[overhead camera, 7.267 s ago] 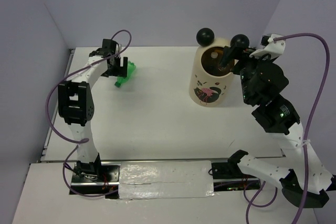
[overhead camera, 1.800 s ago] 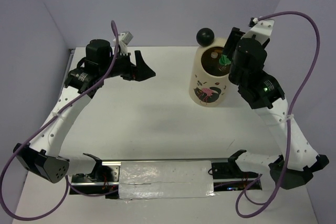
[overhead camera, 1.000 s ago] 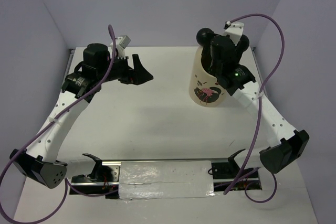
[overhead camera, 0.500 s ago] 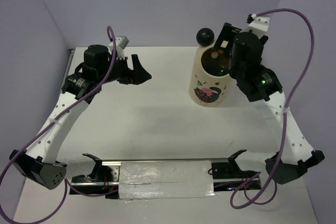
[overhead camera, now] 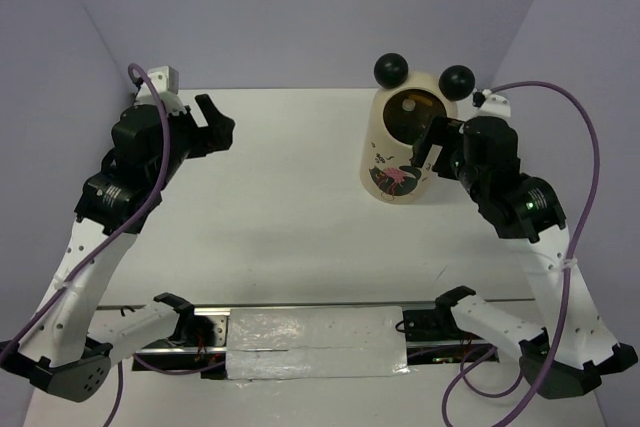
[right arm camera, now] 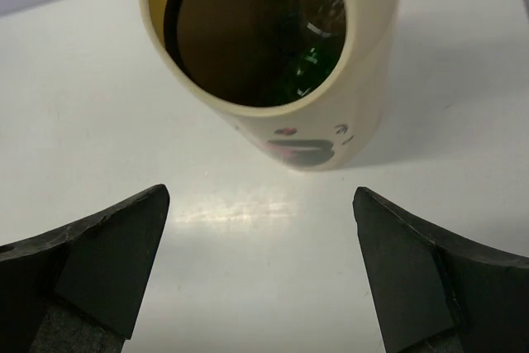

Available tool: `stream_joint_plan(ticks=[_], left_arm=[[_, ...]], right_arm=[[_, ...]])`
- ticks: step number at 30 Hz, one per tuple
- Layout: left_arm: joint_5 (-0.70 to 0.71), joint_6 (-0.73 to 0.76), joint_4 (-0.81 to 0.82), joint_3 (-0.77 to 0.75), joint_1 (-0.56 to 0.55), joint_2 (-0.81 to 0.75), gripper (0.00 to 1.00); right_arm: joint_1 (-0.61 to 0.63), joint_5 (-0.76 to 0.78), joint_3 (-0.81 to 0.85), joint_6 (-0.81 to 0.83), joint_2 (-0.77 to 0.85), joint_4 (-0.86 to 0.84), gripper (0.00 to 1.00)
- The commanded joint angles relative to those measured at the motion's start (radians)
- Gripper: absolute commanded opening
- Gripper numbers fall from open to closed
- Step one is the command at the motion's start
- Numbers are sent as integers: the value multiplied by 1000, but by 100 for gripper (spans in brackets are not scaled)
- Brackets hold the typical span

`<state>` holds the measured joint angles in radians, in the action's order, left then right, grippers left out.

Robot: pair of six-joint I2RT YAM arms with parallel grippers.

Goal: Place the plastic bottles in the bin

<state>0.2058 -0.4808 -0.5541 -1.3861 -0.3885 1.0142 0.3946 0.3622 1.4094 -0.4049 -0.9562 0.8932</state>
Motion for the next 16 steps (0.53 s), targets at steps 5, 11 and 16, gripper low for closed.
stream_joint_plan(ticks=[5,11,16], left_arm=[[98,-15,57,15,7,-12,95],[127,-28,71,50,5,-31,95],[119,-36,80,42,5,-13,95]], right_arm=[[-3,-140,-15,-38,-9,-25,100],[-3,-94,-4,-41,-3,-10,100],[-5,-77,-15,-41,23,-8,100]])
